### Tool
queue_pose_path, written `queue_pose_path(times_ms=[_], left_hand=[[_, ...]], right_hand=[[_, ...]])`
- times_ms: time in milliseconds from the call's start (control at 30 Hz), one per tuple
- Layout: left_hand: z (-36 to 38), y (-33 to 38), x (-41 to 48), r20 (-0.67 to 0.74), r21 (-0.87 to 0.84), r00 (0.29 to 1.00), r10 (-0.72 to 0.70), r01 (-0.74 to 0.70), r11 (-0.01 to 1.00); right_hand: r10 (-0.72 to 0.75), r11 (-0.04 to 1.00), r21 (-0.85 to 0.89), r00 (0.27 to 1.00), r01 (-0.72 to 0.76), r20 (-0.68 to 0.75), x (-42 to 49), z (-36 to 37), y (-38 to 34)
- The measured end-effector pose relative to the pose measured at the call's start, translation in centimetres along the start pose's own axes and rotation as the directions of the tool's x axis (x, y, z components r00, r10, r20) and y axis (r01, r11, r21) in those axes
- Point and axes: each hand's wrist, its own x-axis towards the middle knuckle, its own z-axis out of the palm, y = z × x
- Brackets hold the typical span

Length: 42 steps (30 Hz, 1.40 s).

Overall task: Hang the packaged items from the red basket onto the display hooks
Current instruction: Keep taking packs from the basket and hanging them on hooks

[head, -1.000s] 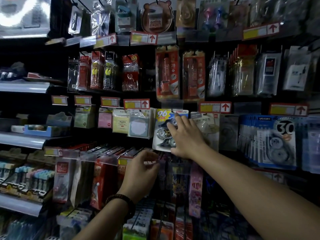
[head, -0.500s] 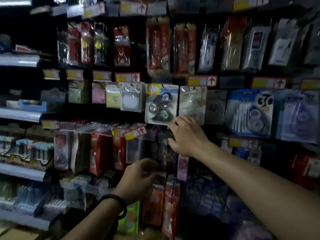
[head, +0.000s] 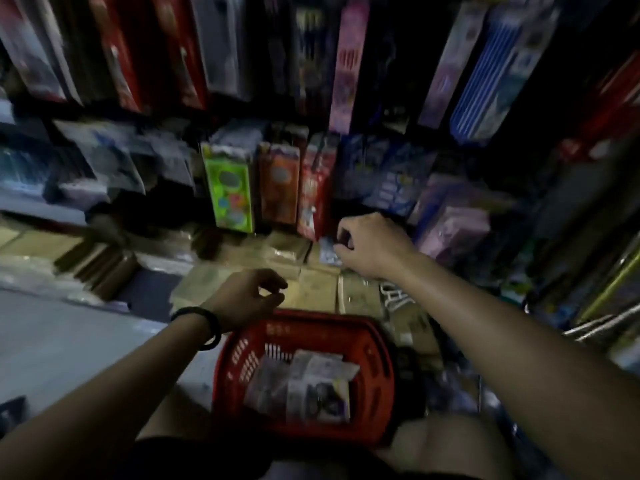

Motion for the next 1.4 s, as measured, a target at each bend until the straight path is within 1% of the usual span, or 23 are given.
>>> queue_pose_path(times_ms=[67,167,233,333,433,500,633,800,900,967,1067,1167,1267,1333,1400], left_hand=[[3.0,-2.2,-0.1,0.052,-0.015,0.997,-0.063,0.064,0.998],[7.1,-5.0,0.1,0.101,0.032,0.989,-0.110,0.107,0.994],[9.5,-6.7,0.6,0.152,0.058,0.981,-0.121,0.113,0.992],[13.0,-9.4,1.7,0.238,0.093,0.955,-0.175,0.157,0.983],[15.7,-11.4,2.7,0.336,0.083,0.919,-0.208,0.191,0.978],[17.2,-12.7,3.6,0.391,0.077,0.895,-0.217,0.203,0.976],[19.6,-14.9,5.3,0.413,0.065,0.875,-0.254,0.251,0.966],[21.6,-16.1,6.5,0.443,0.015,0.857,-0.264,0.287,0.958],[22.9,-16.9,6.8,0.480,-0.020,0.837,-0.263,0.310,0.951],[23.6,-17.5,7.1,0.505,-0.002,0.824,-0.258,0.300,0.954],[24.2,-17.8,7.5,0.528,0.015,0.821,-0.216,0.245,0.969],[24.2,-17.9,7.6,0.527,0.000,0.825,-0.206,0.242,0.970],[24.3,-18.1,7.8,0.528,0.004,0.823,-0.208,0.243,0.970],[24.4,-18.1,7.7,0.532,0.012,0.818,-0.218,0.250,0.968],[24.6,-17.9,7.6,0.548,0.022,0.806,-0.222,0.252,0.968]], right_hand=[[0.069,0.996,0.057,0.993,-0.075,0.092,-0.5,5.4,1.7],[0.128,0.978,0.134,0.967,-0.159,0.221,-1.2,12.9,3.6],[0.167,0.958,0.177,0.941,-0.225,0.295,-1.7,17.3,4.3],[0.237,0.915,0.218,0.889,-0.340,0.392,-1.8,24.0,4.9],[0.305,0.884,0.176,0.821,-0.432,0.482,-1.8,30.5,5.6],[0.322,0.885,0.125,0.784,-0.448,0.530,-1.8,34.2,6.0],[0.313,0.885,0.084,0.721,-0.457,0.618,-1.5,41.0,6.9],[0.326,0.861,0.099,0.690,-0.499,0.647,-0.4,46.1,7.4],[0.360,0.821,0.103,0.650,-0.561,0.669,0.7,48.1,7.3],[0.382,0.788,0.116,0.627,-0.605,0.679,1.5,49.3,7.4],[0.387,0.762,0.120,0.596,-0.637,0.704,2.7,50.6,7.4],[0.380,0.736,0.149,0.586,-0.660,0.716,3.4,51.8,7.5],[0.442,0.629,0.242,0.596,-0.739,0.670,3.6,53.2,7.3],[0.518,0.538,0.284,0.577,-0.793,0.631,3.7,54.1,7.1],[0.569,0.489,0.298,0.559,-0.820,0.603,3.4,54.9,7.1]])
